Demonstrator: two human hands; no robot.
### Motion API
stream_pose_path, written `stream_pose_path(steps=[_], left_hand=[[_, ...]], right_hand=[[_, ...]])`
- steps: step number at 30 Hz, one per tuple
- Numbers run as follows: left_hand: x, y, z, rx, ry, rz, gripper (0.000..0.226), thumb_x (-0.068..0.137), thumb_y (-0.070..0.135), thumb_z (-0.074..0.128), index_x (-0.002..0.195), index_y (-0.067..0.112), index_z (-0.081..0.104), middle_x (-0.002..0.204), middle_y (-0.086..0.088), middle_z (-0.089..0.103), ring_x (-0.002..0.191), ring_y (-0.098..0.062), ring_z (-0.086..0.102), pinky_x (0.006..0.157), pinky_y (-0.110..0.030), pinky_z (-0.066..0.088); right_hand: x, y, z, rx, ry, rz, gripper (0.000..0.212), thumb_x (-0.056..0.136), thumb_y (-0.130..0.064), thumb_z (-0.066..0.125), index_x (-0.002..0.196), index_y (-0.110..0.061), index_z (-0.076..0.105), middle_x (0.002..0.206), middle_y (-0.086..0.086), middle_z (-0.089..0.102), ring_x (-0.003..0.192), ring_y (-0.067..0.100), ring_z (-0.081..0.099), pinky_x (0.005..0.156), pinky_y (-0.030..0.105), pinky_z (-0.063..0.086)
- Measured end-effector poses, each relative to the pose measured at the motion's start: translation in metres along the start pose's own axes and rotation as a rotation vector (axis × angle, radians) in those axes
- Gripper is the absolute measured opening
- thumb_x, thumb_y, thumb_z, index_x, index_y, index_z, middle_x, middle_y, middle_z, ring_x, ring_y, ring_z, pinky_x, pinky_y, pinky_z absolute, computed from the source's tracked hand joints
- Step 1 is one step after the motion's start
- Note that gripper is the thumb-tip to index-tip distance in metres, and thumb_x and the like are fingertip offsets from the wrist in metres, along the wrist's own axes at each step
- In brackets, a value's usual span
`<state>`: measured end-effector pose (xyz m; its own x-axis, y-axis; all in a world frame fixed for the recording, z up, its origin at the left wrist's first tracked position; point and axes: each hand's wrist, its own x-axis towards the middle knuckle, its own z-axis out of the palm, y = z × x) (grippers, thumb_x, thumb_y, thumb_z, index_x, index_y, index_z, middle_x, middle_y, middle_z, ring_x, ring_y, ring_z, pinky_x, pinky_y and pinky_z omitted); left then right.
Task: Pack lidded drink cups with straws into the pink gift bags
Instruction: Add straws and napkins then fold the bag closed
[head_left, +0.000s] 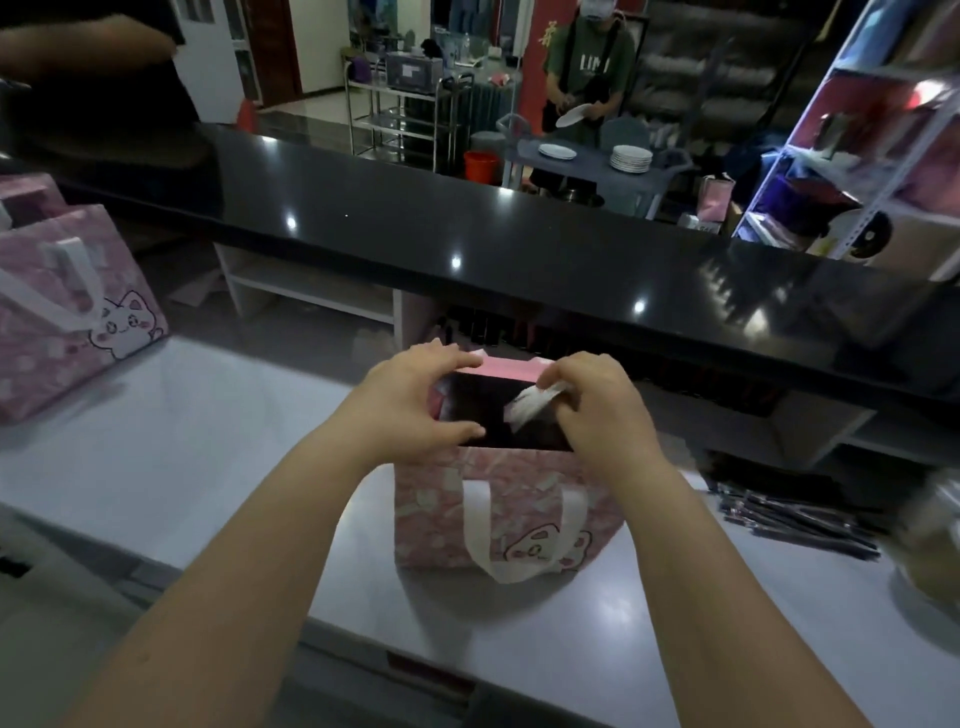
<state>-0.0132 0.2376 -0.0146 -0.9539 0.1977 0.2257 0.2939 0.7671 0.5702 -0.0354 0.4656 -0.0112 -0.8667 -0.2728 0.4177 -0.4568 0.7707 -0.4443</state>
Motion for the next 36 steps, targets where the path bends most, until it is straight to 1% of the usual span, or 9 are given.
stream_pose_path(steps=[6,10,14,17,21,24,28,31,36], left_hand=[[0.0,-0.01,-0.001,-0.068,-0.133,0.087,0.083,0.07,0.052,0.08,0.142,0.045,0.039,0.155,0.018,0.03,0.147,-0.004,0.007,0.115,-0.032,0.016],[0.0,-0.015,0.001,-0.036,-0.15,0.11,0.086,0.07,0.061,0.075,0.144,0.043,0.035,0.157,0.015,0.026,0.148,-0.008,0.004,0.117,-0.038,0.015],[0.002,-0.021,0.006,-0.036,-0.091,0.135,0.08,0.073,0.064,0.069,0.143,0.046,0.035,0.154,0.021,0.028,0.147,-0.004,0.007,0.115,-0.037,0.016],[-0.002,-0.028,0.008,-0.196,-0.002,0.167,0.067,0.074,0.066,0.065,0.135,0.051,0.043,0.142,0.039,0.03,0.139,0.009,0.017,0.111,-0.03,0.022],[-0.016,-0.04,0.01,-0.515,0.095,0.12,0.066,0.073,0.066,0.069,0.133,0.05,0.049,0.149,0.03,0.034,0.137,0.006,0.032,0.104,-0.029,0.033],[-0.038,-0.051,0.019,-0.595,0.161,0.053,0.085,0.068,0.069,0.072,0.143,0.046,0.038,0.153,0.027,0.029,0.139,0.004,0.031,0.104,-0.029,0.035],[-0.069,-0.056,0.045,-0.637,0.257,-0.092,0.071,0.065,0.059,0.081,0.129,0.049,0.052,0.134,0.023,0.054,0.126,-0.004,0.052,0.099,-0.03,0.048],[-0.075,-0.053,0.054,-0.697,0.354,-0.163,0.039,0.069,0.044,0.082,0.106,0.044,0.069,0.107,0.01,0.072,0.1,-0.017,0.068,0.087,-0.043,0.058],[-0.069,-0.043,0.059,-0.76,0.352,-0.188,0.034,0.074,0.049,0.079,0.104,0.035,0.073,0.103,0.002,0.074,0.095,-0.023,0.071,0.084,-0.044,0.059]], right_hand=[[0.009,-0.003,0.012,-0.188,-0.031,-0.041,0.031,0.085,-0.013,0.068,0.116,-0.019,0.068,0.118,-0.004,0.061,0.116,0.019,0.044,0.094,0.019,0.022],[0.004,-0.006,0.008,-0.246,-0.107,0.016,0.043,0.081,-0.023,0.075,0.123,-0.024,0.064,0.127,-0.009,0.058,0.125,0.018,0.037,0.108,0.037,0.027],[-0.007,-0.003,-0.006,-0.153,0.065,0.042,0.033,0.08,-0.016,0.077,0.112,-0.02,0.069,0.114,-0.006,0.065,0.118,0.018,0.047,0.103,0.039,0.037],[-0.023,0.012,-0.019,0.026,0.213,0.141,0.029,0.082,-0.016,0.076,0.108,-0.027,0.069,0.103,-0.019,0.063,0.108,0.007,0.052,0.098,0.031,0.042],[-0.052,0.037,-0.028,0.508,0.248,0.378,0.032,0.08,-0.039,0.075,0.11,-0.042,0.066,0.11,-0.015,0.067,0.106,0.006,0.062,0.092,0.034,0.051],[-0.073,0.059,-0.02,0.854,0.133,0.43,0.062,0.069,-0.059,0.077,0.122,-0.031,0.063,0.121,0.001,0.067,0.115,0.023,0.062,0.093,0.042,0.05],[-0.087,0.076,0.005,1.049,-0.046,0.441,0.072,0.066,-0.047,0.084,0.129,-0.019,0.061,0.126,0.01,0.064,0.114,0.03,0.063,0.091,0.04,0.054],[-0.086,0.076,0.018,1.099,0.035,0.435,0.047,0.068,-0.028,0.085,0.112,-0.022,0.071,0.106,0.009,0.073,0.1,0.026,0.068,0.08,0.033,0.056],[-0.078,0.064,0.037,1.189,0.201,0.53,0.017,0.077,-0.032,0.07,0.092,-0.025,0.075,0.093,0.0,0.075,0.085,0.017,0.071,0.069,0.026,0.057]])
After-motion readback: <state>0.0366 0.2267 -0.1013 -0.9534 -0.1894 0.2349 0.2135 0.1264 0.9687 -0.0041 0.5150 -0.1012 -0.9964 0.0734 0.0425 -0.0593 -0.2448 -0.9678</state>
